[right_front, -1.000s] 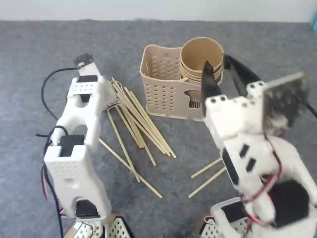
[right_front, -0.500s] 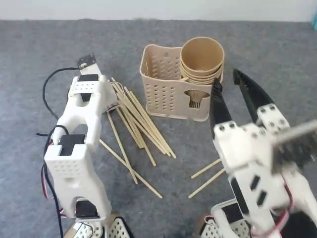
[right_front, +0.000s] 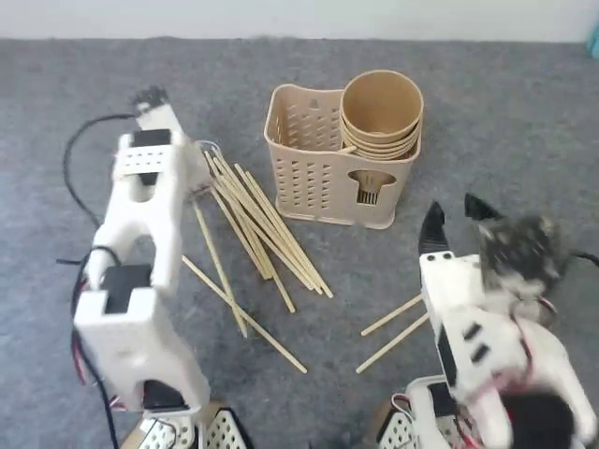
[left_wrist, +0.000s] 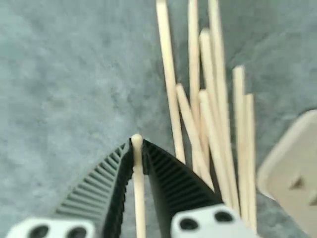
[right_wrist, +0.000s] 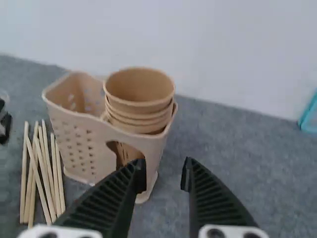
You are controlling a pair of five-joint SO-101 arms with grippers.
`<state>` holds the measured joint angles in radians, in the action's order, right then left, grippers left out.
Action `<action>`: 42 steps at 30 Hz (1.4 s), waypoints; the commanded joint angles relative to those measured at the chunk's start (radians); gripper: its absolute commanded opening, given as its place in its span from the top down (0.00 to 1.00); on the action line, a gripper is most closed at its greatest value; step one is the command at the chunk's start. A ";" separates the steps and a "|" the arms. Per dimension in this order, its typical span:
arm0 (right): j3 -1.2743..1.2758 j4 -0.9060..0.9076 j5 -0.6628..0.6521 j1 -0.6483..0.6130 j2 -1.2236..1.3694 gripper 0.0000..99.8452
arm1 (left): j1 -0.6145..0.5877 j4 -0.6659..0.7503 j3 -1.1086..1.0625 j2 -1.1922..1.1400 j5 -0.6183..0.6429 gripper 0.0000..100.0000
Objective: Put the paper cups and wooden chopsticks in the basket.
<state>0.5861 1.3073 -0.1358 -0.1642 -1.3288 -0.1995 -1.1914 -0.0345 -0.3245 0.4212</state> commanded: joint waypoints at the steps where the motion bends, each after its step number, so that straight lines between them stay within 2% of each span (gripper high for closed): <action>1: 0.170 -0.064 -0.031 0.065 -0.007 0.88 | -0.023 -0.008 0.042 0.184 -0.060 0.99; 3: 0.282 -0.130 -0.041 0.102 -0.007 0.88 | -0.025 -0.006 0.042 0.256 -0.089 0.99; 8: 0.542 -0.265 -0.163 0.122 -0.007 0.88 | -0.011 0.023 0.042 0.468 -0.153 0.99; 14: 0.747 -0.398 -0.150 0.153 -0.007 0.88 | -0.005 0.133 0.041 0.721 -0.163 0.99; 20: 0.818 -0.463 -0.127 0.220 -0.007 0.88 | 0.051 0.315 0.041 0.858 -0.161 0.99; 29: 0.824 -0.461 -0.126 0.229 -0.002 0.88 | 0.245 0.618 0.039 0.899 -0.161 0.99; 34: 0.841 -0.486 -0.126 0.231 0.001 0.88 | 0.348 0.924 -0.065 0.893 -0.169 0.99; 37: 0.858 -0.509 -0.129 0.231 -0.007 0.88 | 0.427 1.106 -0.173 0.891 -0.249 0.99; 42: 0.858 -0.519 -0.126 0.252 -0.004 0.88 | 0.517 1.112 -0.321 0.887 -0.353 0.99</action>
<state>1.4530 0.8101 -0.2770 0.0598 -1.3165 0.2700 -0.1220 -0.3092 0.5378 0.1158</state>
